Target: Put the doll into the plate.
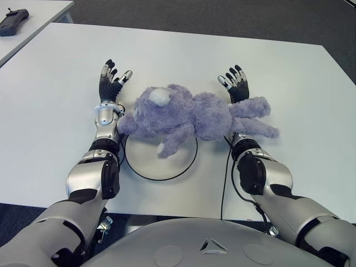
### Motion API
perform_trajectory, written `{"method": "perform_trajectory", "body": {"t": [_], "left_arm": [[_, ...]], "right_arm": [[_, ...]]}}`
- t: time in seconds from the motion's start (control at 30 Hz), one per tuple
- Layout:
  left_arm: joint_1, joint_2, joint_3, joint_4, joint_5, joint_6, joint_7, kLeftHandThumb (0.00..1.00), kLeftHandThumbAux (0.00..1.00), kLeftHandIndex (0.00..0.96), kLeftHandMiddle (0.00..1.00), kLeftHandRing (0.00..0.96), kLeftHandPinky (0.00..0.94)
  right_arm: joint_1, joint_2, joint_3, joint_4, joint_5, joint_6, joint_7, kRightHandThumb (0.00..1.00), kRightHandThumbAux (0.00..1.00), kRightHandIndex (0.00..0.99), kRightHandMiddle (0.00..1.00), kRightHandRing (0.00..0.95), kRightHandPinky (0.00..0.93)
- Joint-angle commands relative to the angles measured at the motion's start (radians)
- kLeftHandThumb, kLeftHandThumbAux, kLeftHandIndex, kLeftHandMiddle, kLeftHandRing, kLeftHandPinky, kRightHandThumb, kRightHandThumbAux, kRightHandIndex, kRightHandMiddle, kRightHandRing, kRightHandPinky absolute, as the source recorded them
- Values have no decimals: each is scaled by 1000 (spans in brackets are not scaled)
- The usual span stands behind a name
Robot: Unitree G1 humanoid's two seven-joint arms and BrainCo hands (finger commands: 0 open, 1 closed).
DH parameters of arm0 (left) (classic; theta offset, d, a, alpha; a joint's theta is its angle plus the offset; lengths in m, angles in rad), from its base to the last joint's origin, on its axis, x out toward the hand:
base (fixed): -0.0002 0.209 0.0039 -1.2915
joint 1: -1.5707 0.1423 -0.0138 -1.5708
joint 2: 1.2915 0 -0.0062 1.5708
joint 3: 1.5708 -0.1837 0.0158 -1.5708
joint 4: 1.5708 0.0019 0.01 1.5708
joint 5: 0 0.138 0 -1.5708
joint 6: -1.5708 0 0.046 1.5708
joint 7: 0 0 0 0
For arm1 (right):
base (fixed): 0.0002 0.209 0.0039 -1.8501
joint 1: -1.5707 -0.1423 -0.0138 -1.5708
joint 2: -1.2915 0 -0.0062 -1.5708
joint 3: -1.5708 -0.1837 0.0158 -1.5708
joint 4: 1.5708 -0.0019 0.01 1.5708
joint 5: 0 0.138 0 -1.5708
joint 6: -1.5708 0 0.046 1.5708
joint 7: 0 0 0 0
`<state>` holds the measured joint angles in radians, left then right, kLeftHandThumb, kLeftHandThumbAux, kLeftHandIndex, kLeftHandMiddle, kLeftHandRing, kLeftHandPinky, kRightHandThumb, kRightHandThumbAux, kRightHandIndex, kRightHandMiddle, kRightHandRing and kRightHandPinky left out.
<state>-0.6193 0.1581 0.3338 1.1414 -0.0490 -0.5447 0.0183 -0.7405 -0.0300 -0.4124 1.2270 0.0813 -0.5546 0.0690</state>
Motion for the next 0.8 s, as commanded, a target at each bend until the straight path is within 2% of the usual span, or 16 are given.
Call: {"method": "perform_trajectory", "body": {"t": [0.03,0.8], "left_arm": [[240,-118,-2,154,-9,38,41,0,675,27,43,34,50],[245,-117,-12,154,6,33,49,0,665,26,42,31,50]], "right_arm": [[230,61,-7,111,16,72,-16,0,864,97,124,114,127],[232,61,0,109,11,64,-34,32,874,112,132,119,134]]}}
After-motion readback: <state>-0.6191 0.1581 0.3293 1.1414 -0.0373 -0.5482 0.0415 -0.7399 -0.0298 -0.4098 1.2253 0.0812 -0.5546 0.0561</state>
